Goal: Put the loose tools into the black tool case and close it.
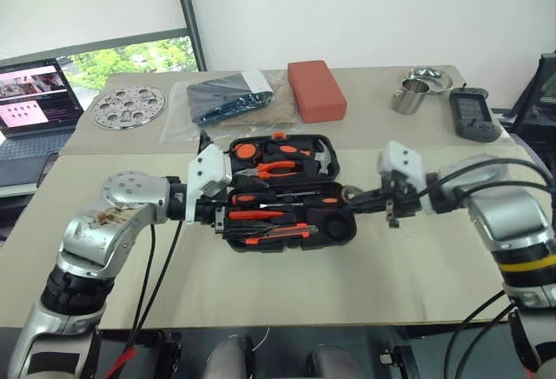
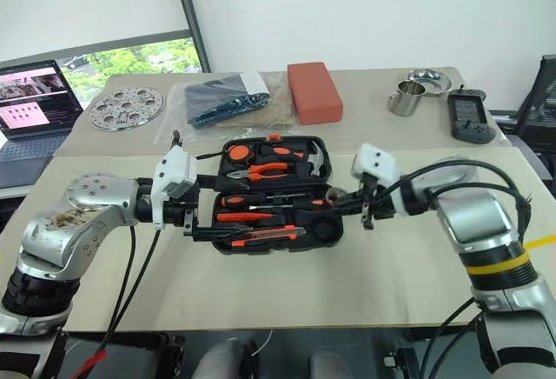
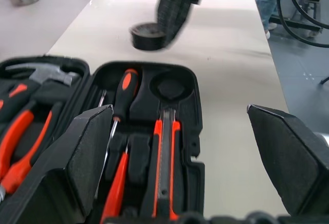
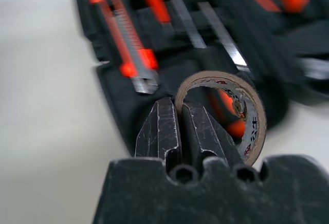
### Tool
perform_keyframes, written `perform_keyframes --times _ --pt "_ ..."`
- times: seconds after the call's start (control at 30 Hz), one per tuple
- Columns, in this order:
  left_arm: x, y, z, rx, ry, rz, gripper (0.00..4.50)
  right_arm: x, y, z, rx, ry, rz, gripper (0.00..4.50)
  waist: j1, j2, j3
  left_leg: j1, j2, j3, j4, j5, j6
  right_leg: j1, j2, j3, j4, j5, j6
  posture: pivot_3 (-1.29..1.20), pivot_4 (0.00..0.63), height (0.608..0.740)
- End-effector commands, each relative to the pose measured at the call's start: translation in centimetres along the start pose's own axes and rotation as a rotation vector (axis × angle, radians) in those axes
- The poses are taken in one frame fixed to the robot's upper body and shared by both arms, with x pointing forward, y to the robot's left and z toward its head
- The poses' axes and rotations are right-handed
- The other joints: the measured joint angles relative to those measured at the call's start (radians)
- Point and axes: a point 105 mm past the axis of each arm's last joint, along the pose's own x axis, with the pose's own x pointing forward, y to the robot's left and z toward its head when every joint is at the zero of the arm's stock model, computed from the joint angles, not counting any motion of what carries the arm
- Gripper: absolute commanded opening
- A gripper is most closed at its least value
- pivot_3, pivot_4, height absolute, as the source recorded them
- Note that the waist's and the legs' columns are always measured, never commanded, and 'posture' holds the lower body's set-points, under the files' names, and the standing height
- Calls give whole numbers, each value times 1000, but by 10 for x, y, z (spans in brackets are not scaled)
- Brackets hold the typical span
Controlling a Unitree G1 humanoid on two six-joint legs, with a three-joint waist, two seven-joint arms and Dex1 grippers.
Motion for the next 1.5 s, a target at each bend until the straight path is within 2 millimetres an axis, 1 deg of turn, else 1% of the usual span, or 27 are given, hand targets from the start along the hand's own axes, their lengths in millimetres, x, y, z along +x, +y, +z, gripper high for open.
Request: perform_keyframes --times 0.03,0.13,0.23,0.3,0.33,0.37,0.4,0.43,0.5,0.53,0.6,0.67,0.7,0.8,0.83,0.87,0.9,0.97,1.0,1.03,1.1,1.17,1.23,1.3,1.37,1.43,1.5 --pt "-1 -4 9 45 -15 2 4500 14 15 2 -45 21 31 62 0 0 0 0 0 0 0 0 0 0 0 0 0 0 0 0 150 740" --pt "-1 -3 8 42 -15 7 4500 17 10 -7 -70 68 1 62 -1 0 0 -1 0 0 0 0 0 -1 0 0 0 0 0 0 150 740" --pt "-3 -3 7 41 -13 14 4500 17 8 -9 -75 81 -4 62 -1 0 0 0 0 0 0 0 0 -1 1 0 0 0 0 0 150 740" --pt "-4 -3 7 38 -11 20 4500 17 5 -8 -78 75 -17 790 -1 0 0 0 0 0 0 0 0 -1 1 0 0 0 0 0 150 740" --pt "-5 -3 7 38 -11 22 4500 17 3 -7 -82 73 -26 998 -3 0 0 0 0 0 0 0 0 -1 1 0 0 0 0 0 150 740" --pt "-5 -3 6 37 -11 23 4500 17 3 -7 -83 73 -27 1347 -4 0 0 0 0 0 0 0 0 -1 1 0 0 0 0 0 150 740" --pt "-5 -3 6 36 -11 24 4500 17 3 -7 -84 73 -26 1683 -5 0 0 0 0 0 0 0 0 -1 1 0 0 0 0 0 150 740" --pt "-6 -3 6 34 -12 26 4500 17 3 -7 -83 72 -20 2161 -5 0 0 0 0 0 0 0 0 -1 1 0 0 0 0 0 150 740" --pt "-7 -3 6 28 -13 30 4500 16 6 -6 -77 65 -7 2740 -6 0 0 0 0 0 0 0 0 -1 1 0 0 0 0 0 150 740" --pt "-8 -2 6 27 -12 34 4500 16 7 -4 -70 54 1 3170 -6 0 0 0 0 0 0 0 0 -1 1 0 0 0 0 0 150 740" --pt "-15 7 6 26 -19 79 4500 9 5 5 -63 20 -8 3806 -6 0 0 0 0 0 0 0 -1 -1 1 0 0 0 0 0 150 740" --pt "-24 23 8 12 -44 164 4500 0 -6 16 -46 -32 -66 4436 -7 0 0 0 0 0 0 0 0 -1 1 0 0 0 0 0 150 740" --pt "-28 34 8 2 -63 226 4500 -4 -14 20 -34 -59 -107 4486 -8 0 0 0 0 0 0 0 0 -1 1 0 0 0 0 0 150 740" --pt "-38 76 -4 -36 -63 488 4500 -11 -44 26 4 -128 -255 4486 -7 -1 1 1 0 0 0 0 0 -1 1 0 1 0 0 0 150 740" --pt "-42 94 -12 -103 -75 614 4500 -13 -66 32 57 -214 -365 4486 -7 -2 0 1 0 0 0 0 0 0 1 0 1 0 0 0 150 740" --pt "-44 107 -21 -182 -88 699 4500 -16 -84 38 132 -307 -453 4486 -7 -3 0 3 0 0 0 0 0 1 1 0 1 0 0 0 150 740" --pt "-46 117 -29 -261 -103 762 4500 -18 -99 39 238 -380 -510 4486 -7 -4 0 4 0 0 1 0 0 2 1 0 2 0 0 0 150 740" --pt "-49 130 -43 -355 -102 842 4500 -17 -121 32 402 -420 -578 4486 -11 -4 1 4 0 0 0 1 -1 1 1 1 3 1 -1 0 150 740" --pt "-51 135 -49 -386 -96 872 4500 -16 -129 29 448 -421 -603 4486 -10 -4 1 3 0 1 0 1 -1 0 1 1 4 1 -1 0 150 740" --pt "-53 140 -54 -424 -97 896 4500 -14 -135 26 482 -420 -615 4486 -10 -4 1 2 0 1 0 5 -7 -1 1 1 4 1 -1 0 150 740" --pt "-59 157 -70 -581 -129 969 4500 -6 -149 21 617 -433 -619 4486 -8 -4 1 1 0 2 0 6 -10 -3 1 0 4 1 -1 0 150 740" --pt "-59 165 -81 -698 -164 979 4500 2 -156 14 725 -422 -620 4486 -9 -4 1 0 0 2 -1 7 -11 -5 1 0 4 1 -1 0 150 740" --pt "-56 168 -87 -752 -172 950 4500 7 -159 8 782 -410 -617 4486 -10 -4 0 -3 0 4 -1 8 -12 -11 1 -1 3 1 -1 0 150 740" --pt "-51 168 -93 -793 -164 910 4500 10 -161 1 830 -405 -619 4486 -10 -4 0 -4 0 5 -1 8 -13 -12 0 -1 12 1 -1 0 150 740" --pt "-43 163 -93 -834 -169 815 4500 15 -158 1 870 -433 -568 4486 -10 -4 0 -4 0 8 -1 8 -13 -14 0 -3 12 1 -1 0 150 740" --pt "-37 157 -92 -867 -179 715 4500 20 -153 7 896 -468 -482 4486 -12 -4 0 -5 0 9 -2 9 -14 -15 0 -3 13 1 -1 0 150 740" --pt "-37 157 -95 -876 -172 696 4500 22 -151 7 884 -460 -463 4486 -14 -4 1 -6 0 11 -2 9 -15 -17 1 -5 14 1 -1 0 150 740"
